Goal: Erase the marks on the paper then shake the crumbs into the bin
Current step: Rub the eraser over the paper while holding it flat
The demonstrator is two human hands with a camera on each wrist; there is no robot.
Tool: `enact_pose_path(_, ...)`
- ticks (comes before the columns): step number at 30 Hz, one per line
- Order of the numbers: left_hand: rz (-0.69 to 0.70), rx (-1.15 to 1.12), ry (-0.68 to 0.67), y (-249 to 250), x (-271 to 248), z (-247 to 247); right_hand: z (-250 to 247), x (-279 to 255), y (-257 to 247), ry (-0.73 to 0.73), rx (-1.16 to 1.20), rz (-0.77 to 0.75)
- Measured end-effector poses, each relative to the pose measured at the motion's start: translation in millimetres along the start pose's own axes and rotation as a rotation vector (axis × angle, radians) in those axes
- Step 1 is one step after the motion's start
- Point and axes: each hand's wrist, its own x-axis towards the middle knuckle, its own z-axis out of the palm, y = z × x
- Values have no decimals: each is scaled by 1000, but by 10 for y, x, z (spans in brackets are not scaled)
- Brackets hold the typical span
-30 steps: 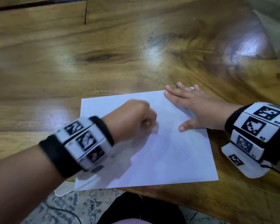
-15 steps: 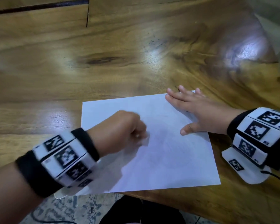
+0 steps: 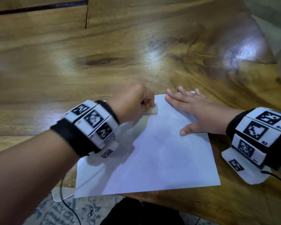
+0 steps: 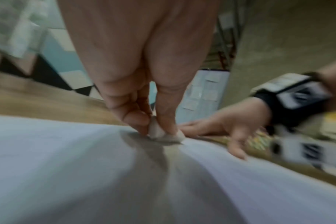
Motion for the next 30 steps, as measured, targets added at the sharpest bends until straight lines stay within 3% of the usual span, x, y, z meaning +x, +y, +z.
enact_pose_path(4, 24, 56, -139, -116, -233, -46, 2, -4, 10, 4, 7, -7)
enact_pose_path(9, -27, 30, 73, 13, 140, -136, 1, -2, 6, 11, 2, -9)
enact_pose_path(15, -61, 20, -195, -97, -15, -179, 8, 1, 15, 5, -10, -3)
enact_pose_path(19, -42, -6, -1, -50, 172, -158, 7, 2, 9, 7, -3, -3)
enact_pose_path(21, -10, 23, 33, -41, 185, -117, 4, 1, 5, 7, 2, -5)
enact_pose_path(23, 27, 41, -15, -85, 80, -110, -2, -2, 3, 6, 11, -1)
enact_pose_path(27, 21, 98, -245, -230, -159, -152, -3, -7, 2, 2, 13, -1)
enact_pose_path(28, 14, 93, -263, -232, -151, -166, -4, -10, 0, 2, 16, -2)
enact_pose_path(30, 13, 40, -171, -188, -39, -175, -12, -10, -8, 0, 18, -1)
